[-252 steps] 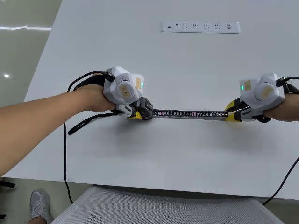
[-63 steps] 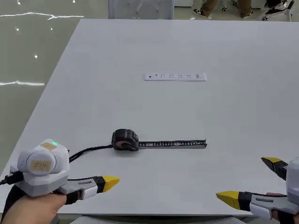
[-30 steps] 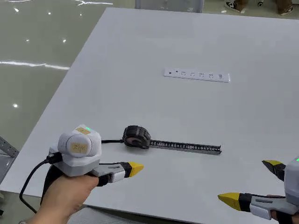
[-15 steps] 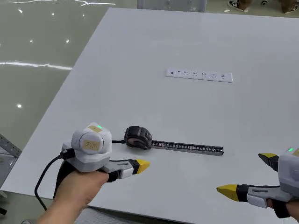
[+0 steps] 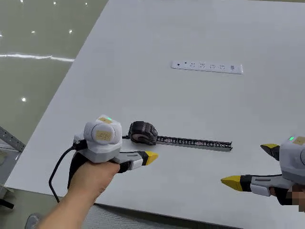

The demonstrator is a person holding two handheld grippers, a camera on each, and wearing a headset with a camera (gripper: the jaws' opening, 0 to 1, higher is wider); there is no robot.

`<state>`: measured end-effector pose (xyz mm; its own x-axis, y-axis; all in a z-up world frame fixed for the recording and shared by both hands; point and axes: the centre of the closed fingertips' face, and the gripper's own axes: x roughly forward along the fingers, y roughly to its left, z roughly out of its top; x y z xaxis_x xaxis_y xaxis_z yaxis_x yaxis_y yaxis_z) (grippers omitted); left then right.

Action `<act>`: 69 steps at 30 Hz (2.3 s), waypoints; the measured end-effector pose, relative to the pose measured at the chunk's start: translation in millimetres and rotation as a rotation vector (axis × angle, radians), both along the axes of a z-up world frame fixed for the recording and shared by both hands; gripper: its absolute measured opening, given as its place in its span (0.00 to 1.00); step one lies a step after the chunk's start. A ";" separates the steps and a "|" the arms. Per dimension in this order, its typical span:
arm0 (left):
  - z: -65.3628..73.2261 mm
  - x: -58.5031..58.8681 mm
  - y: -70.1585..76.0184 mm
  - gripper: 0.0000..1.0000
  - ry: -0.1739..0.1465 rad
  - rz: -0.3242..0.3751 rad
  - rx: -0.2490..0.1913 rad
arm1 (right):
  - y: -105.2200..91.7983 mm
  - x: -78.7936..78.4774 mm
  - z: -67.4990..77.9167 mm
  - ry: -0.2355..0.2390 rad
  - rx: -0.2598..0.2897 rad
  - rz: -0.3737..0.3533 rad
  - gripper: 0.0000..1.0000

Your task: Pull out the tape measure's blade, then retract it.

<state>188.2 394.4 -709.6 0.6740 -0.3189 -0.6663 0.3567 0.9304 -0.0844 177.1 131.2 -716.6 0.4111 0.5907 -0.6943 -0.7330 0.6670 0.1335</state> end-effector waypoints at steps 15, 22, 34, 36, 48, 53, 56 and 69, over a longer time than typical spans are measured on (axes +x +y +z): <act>-16.5 27.8 -4.6 0.84 0.003 0.075 0.001 | 5.4 18.3 -21.1 0.009 -0.066 0.122 0.93; -24.5 39.5 -6.6 0.84 0.004 0.111 0.008 | 6.7 32.5 -31.9 0.000 -0.116 0.200 0.89; -39.9 56.7 -3.2 0.83 -0.002 0.193 0.002 | 10.7 46.7 -43.8 0.015 -0.152 0.282 0.81; -43.6 58.4 -3.6 0.83 0.008 0.204 -0.009 | 11.9 47.9 -45.5 0.021 -0.148 0.295 0.79; -56.7 69.1 0.0 0.79 0.018 0.249 -0.009 | 10.6 59.4 -63.7 0.018 -0.192 0.380 0.61; -61.1 75.9 0.9 0.77 0.021 0.261 -0.012 | 10.9 61.8 -72.1 0.028 -0.213 0.411 0.56; -65.1 77.7 1.2 0.76 0.034 0.269 -0.017 | 10.7 64.5 -76.1 0.029 -0.223 0.427 0.54; -71.9 75.1 1.8 0.67 0.049 0.286 -0.033 | 7.4 71.1 -86.5 0.033 -0.276 0.494 0.45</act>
<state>263.3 396.2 -781.5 0.7067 -0.1426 -0.6930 0.0749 0.9891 -0.1271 248.3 138.6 -803.2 0.1070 0.5018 -0.8583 -0.9654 0.2590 0.0311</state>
